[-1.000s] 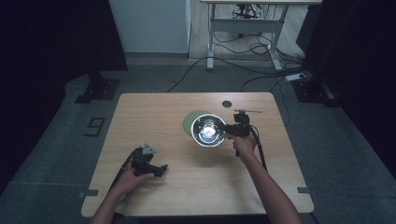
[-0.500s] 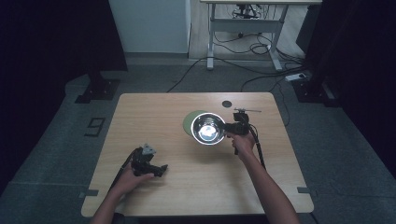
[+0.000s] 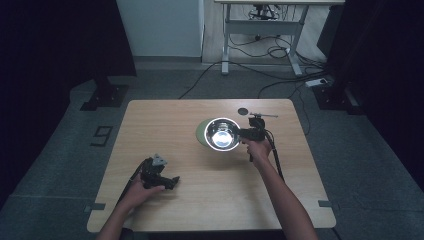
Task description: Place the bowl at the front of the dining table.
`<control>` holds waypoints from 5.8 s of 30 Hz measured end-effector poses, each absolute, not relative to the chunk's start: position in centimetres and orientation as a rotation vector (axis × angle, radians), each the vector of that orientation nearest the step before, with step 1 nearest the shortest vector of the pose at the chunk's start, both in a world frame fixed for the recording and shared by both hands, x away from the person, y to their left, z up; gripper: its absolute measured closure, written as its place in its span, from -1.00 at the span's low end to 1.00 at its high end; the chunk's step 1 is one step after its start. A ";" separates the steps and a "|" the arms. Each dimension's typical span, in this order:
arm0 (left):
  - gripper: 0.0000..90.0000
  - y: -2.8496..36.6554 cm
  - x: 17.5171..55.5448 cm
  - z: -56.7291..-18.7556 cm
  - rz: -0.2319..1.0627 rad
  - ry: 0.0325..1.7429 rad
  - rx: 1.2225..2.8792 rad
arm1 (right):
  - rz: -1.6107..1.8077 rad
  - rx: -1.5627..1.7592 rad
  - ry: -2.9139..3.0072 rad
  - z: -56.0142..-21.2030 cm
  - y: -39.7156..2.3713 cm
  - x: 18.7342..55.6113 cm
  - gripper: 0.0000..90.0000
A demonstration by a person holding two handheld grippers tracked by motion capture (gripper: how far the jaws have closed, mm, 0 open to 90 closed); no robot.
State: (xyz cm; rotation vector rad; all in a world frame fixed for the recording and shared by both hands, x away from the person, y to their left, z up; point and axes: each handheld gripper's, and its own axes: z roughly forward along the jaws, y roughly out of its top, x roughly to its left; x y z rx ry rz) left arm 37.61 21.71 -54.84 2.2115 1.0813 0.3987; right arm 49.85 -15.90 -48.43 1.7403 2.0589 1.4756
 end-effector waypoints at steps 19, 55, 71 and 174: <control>-1.00 21.7 37.6 -54.8 0.399 1.081 2.211 | 1.449 1.765 2.063 -49.2 -14.4 52.3 0.85; -1.00 21.7 37.6 -54.8 0.400 1.083 2.211 | 1.423 1.799 2.028 -50.5 -12.4 55.7 0.85; -1.00 21.7 37.5 -54.8 0.401 1.087 2.209 | 1.402 1.832 2.002 -51.6 -11.9 57.5 0.85; -1.00 21.4 37.6 -54.8 0.401 1.089 2.208 | 1.398 1.396 2.131 -48.9 -22.1 40.3 -0.17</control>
